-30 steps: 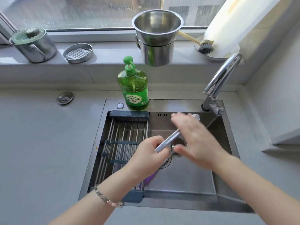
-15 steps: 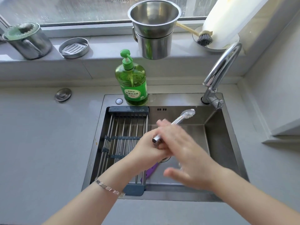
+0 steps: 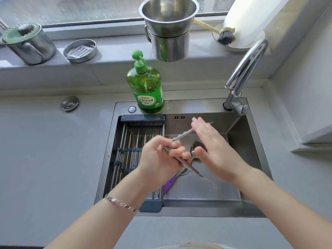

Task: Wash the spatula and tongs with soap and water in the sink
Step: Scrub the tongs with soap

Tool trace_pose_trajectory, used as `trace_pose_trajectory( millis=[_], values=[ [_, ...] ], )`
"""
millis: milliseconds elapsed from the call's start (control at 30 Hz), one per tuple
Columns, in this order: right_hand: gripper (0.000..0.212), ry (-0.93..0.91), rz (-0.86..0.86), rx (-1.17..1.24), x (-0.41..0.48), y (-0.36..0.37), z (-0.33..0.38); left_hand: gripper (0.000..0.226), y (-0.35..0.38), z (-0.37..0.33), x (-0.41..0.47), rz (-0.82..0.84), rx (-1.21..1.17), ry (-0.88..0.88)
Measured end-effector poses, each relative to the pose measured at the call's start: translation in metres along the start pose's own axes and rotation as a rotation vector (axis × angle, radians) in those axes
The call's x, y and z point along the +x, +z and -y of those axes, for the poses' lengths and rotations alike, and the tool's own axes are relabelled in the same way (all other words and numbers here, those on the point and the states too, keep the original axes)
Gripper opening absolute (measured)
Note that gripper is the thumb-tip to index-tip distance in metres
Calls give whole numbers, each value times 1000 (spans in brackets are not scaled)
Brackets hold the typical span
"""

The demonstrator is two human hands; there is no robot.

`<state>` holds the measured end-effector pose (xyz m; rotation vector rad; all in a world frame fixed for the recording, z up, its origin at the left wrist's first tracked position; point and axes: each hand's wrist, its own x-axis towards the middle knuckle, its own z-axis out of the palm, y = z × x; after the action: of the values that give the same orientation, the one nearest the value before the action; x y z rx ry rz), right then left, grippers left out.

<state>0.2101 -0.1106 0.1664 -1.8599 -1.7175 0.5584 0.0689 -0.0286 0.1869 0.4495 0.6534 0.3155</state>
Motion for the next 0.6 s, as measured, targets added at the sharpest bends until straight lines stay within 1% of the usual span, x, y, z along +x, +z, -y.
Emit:
trace_pose_trajectory(
  millis=[33,67,100,167,200,267,300,400,433,467,533,567,600],
  values=[
    [103,-30,13,-10,0,1,3,24,0,-1,1,-33,-129,-34],
    [99,-109,37,-43,-3,7,8,32,-1,-1,2,-50,-209,-66],
    [95,-183,63,-83,-6,13,13,36,-2,0,3,-62,-244,-94],
    [90,-251,81,-137,-7,15,15,38,-3,0,3,-84,-247,-124],
    [90,-227,55,-147,-5,12,11,41,-4,0,3,-92,-252,-137],
    [96,-88,20,-112,-3,4,5,45,-5,-1,3,-93,-260,-155],
    [98,-84,25,-92,-3,3,9,45,-4,0,3,-95,-262,-159],
    [93,-252,89,-113,-11,15,25,31,2,1,1,-104,-197,-147],
    [92,-265,92,-141,-10,14,24,29,3,1,0,-103,-172,-142],
    [92,-233,69,-166,-8,11,19,31,3,0,-1,-97,-168,-139],
    [99,-72,6,-188,-4,1,8,35,4,-3,-3,-91,-169,-134],
    [101,-40,9,-191,-3,-2,9,35,4,-3,-3,-90,-157,-128],
    [101,-73,22,-192,-5,0,14,34,3,-3,-3,-78,-133,-121]
  ],
)
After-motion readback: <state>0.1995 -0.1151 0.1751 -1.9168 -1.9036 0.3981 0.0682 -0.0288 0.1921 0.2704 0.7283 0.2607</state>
